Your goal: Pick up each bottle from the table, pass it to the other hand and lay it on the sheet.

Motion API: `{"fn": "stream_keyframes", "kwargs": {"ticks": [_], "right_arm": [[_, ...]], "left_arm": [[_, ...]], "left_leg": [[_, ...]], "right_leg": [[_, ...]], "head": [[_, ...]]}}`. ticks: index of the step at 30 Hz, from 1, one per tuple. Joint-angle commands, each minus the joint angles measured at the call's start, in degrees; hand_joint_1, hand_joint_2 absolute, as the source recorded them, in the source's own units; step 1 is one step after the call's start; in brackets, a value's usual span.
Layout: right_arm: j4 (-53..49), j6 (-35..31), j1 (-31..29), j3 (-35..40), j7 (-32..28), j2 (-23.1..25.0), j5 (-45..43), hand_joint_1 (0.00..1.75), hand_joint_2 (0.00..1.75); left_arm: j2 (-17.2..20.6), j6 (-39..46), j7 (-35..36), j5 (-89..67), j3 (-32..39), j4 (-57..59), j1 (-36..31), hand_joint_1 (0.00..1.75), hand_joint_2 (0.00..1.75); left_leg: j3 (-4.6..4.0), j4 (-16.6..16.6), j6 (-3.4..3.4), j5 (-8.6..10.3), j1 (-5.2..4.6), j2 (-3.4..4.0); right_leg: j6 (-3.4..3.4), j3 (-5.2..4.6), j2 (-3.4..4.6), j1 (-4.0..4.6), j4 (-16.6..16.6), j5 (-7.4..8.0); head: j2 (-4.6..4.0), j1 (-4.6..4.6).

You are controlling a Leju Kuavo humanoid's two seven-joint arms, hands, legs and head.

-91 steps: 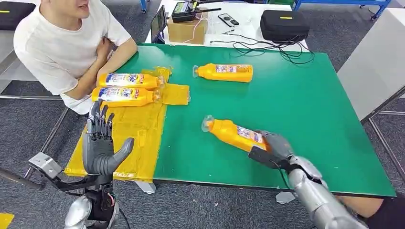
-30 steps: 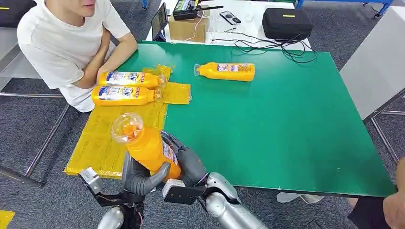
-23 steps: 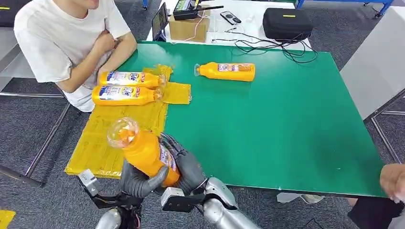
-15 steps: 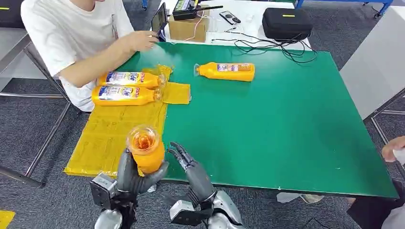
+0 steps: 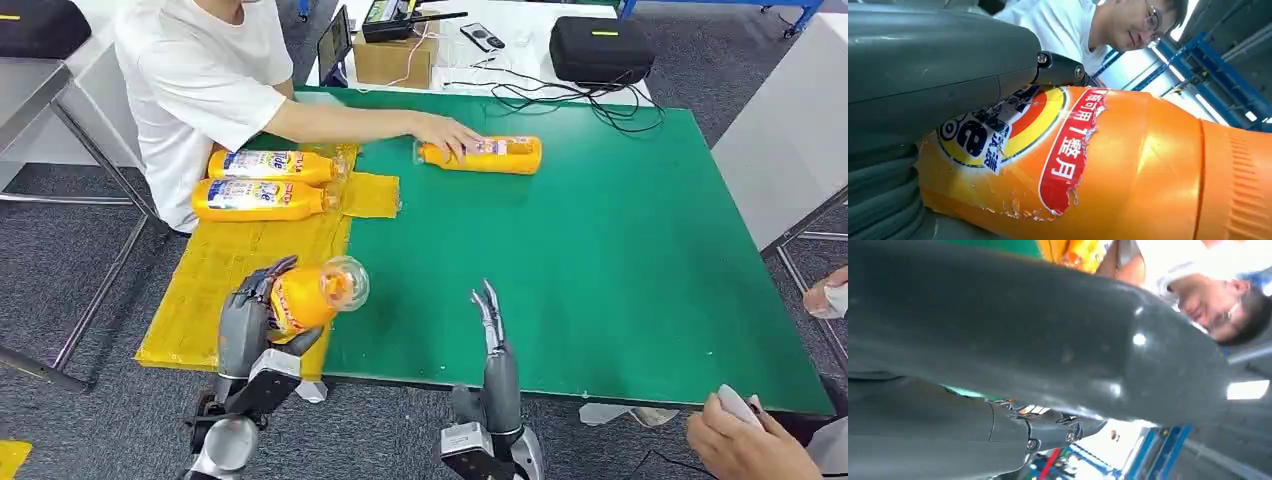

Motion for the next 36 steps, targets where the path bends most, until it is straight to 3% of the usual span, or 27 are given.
{"fn": "stream_keyframes", "kwargs": {"ticks": [1,7,12,25,26,34,35,36], "right_arm": [[0.1,1.2,-0.4,-1.0,-0.3,-0.4,-0.7,0.00,0.00],[2.5,2.1,-3.1,8.2,-0.3,-1.3,-3.6,0.00,0.00],[4.3,2.0,-3.3,11.8,-0.3,-1.0,-6.5,0.00,0.00],[3.7,1.5,-3.4,9.1,-0.3,-2.5,-7.3,0.00,0.00],[3.5,1.7,-3.4,8.7,-0.3,-2.4,-7.1,0.00,0.00],[3.5,1.8,-3.4,8.5,-0.3,-2.4,-7.1,0.00,0.00],[3.5,1.7,-3.3,8.4,-0.3,-2.2,-7.0,0.00,0.00],[3.4,1.8,-3.3,8.2,-0.3,-2.1,-7.0,0.00,0.00]], "left_arm": [[3.3,0.9,1.1,-3.3,-2.5,13.5,-7.8,1.75,1.75],[5.5,-1.8,4.7,-11.7,-6.4,30.2,-16.4,1.75,1.75],[4.9,-2.0,8.3,-16.7,-8.1,40.3,-20.8,1.75,1.75],[6.3,-2.8,16.6,-26.8,-10.8,53.7,-26.5,1.75,1.75],[6.2,-3.5,17.2,-27.6,-11.1,54.6,-27.2,1.66,1.75],[6.1,-3.8,17.4,-27.6,-11.1,54.7,-27.5,1.66,1.75],[5.9,-4.5,17.6,-27.6,-11.0,55.1,-27.6,1.45,1.75],[5.8,-5.2,17.5,-27.6,-11.0,55.4,-27.8,1.06,1.75]], "left_leg": [[0.28,-0.1,-0.07,-0.07,0.02,-0.08],[0.34,-0.1,-0.07,-0.05,0.04,-0.10],[0.20,-0.1,-0.05,-0.01,0.03,0.00],[0.46,-0.1,-0.09,-0.10,0.04,0.20],[0.40,-0.1,-0.07,-0.05,0.04,0.12],[0.66,-0.1,-0.07,-0.03,0.03,0.19],[0.65,-0.1,-0.06,-0.03,0.04,0.16],[0.67,-0.1,-0.06,-0.02,0.02,0.17]], "right_leg": [[-0.14,0.31,-0.12,0.04,0.0,-0.10],[-0.16,0.38,-0.15,0.06,-0.1,-0.10],[-0.10,0.23,-0.04,0.05,-0.1,-0.03],[-0.19,0.45,0.15,0.06,-0.1,-0.07],[-0.14,0.40,0.07,0.06,-0.1,-0.04],[-0.14,0.64,0.15,0.05,-0.1,0.01],[-0.12,0.63,0.13,0.06,-0.1,0.01],[-0.13,0.64,0.13,0.04,0.0,0.01]], "head": [[0.00,0.00],[0.00,0.02],[0.00,0.00],[0.00,0.00],[0.00,0.00],[0.00,0.00],[0.00,0.00],[0.00,0.00]]}}
